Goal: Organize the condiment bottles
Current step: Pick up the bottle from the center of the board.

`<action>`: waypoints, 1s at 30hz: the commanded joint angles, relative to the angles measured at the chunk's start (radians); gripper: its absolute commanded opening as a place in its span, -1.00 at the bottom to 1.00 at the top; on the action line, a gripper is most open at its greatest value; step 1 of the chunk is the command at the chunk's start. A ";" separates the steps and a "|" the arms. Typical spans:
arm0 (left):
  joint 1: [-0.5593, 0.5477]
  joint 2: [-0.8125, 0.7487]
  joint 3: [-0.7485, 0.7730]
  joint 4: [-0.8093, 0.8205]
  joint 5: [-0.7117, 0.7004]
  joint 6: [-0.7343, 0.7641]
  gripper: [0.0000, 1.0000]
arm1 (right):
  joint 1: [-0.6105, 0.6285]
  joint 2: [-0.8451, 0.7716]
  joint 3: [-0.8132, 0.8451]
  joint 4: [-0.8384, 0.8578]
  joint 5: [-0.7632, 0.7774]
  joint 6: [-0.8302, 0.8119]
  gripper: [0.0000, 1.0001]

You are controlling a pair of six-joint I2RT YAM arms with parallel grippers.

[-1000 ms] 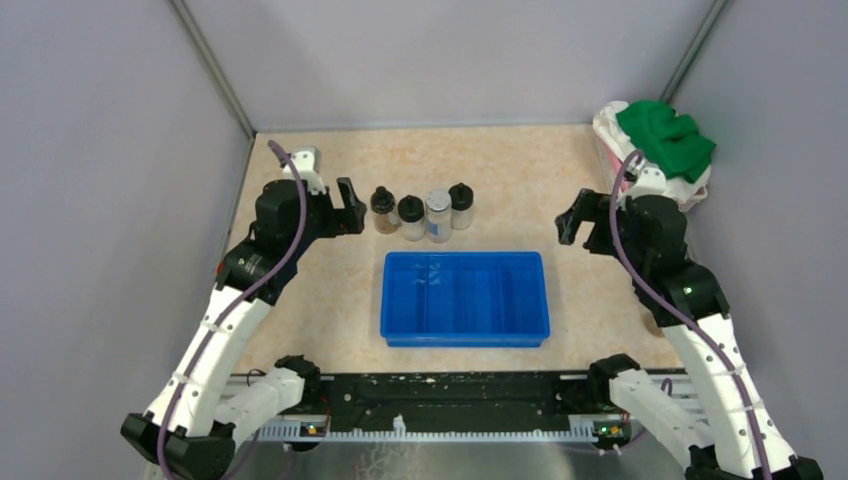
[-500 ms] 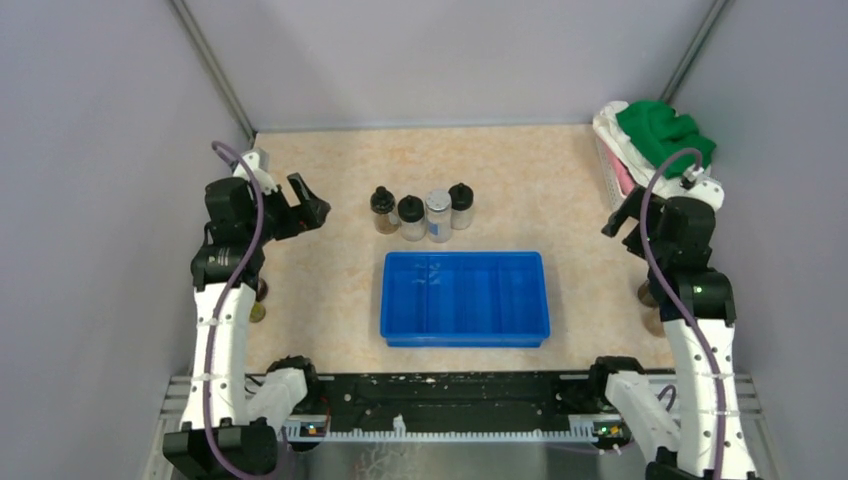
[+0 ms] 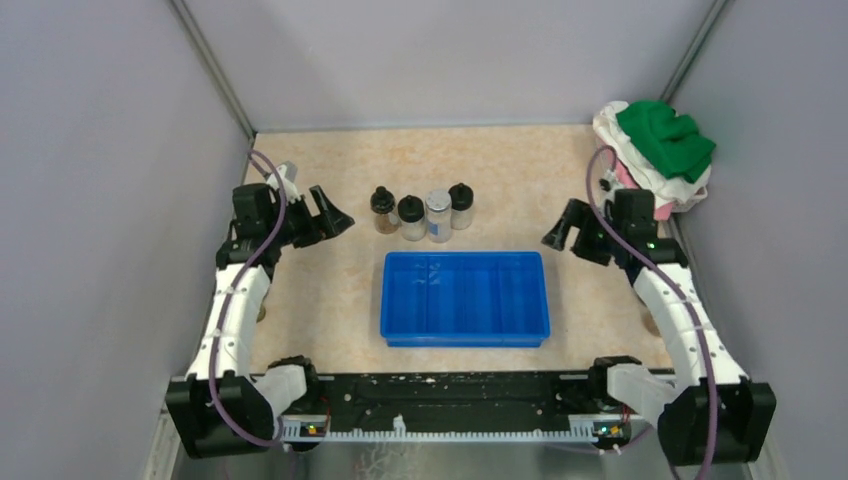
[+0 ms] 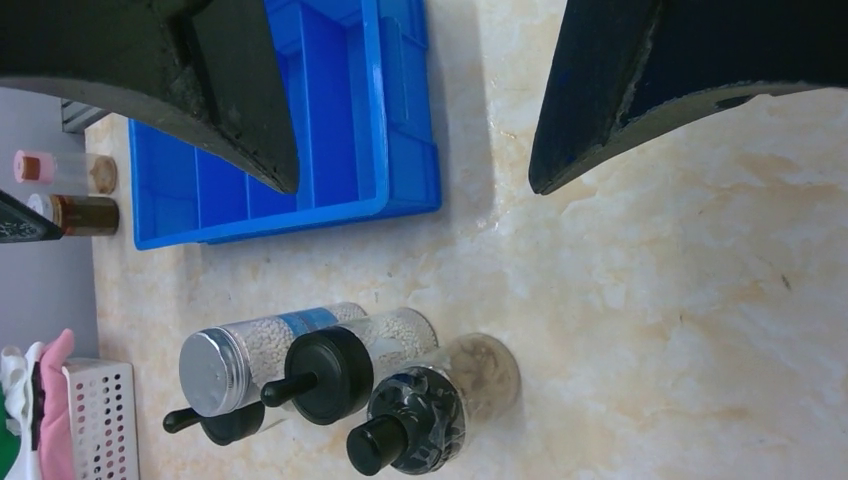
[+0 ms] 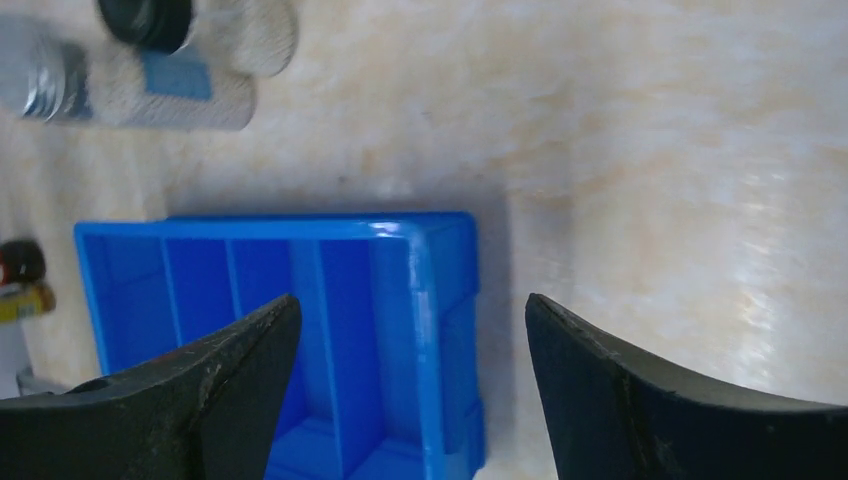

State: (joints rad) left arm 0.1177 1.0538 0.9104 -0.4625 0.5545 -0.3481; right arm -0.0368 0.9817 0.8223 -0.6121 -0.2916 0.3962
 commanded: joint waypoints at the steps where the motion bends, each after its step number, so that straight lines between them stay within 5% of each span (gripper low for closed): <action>1: -0.094 0.050 -0.001 0.164 -0.114 -0.014 0.82 | 0.207 0.102 0.144 0.097 0.018 -0.015 0.65; 6: -0.303 0.116 0.036 0.233 -0.439 0.059 0.82 | 0.360 0.233 0.241 0.151 0.089 -0.029 0.66; 12: -0.355 0.231 0.057 0.283 -0.668 0.101 0.82 | 0.390 0.360 0.313 0.236 0.188 -0.036 0.64; 30: -0.421 0.473 0.139 0.408 -0.590 0.093 0.86 | 0.390 0.502 0.271 0.343 0.167 -0.053 0.64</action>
State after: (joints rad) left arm -0.2890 1.4979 0.9989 -0.1444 -0.0673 -0.2668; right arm 0.3496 1.4754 1.1145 -0.3195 -0.1307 0.3595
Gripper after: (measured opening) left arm 0.927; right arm 0.820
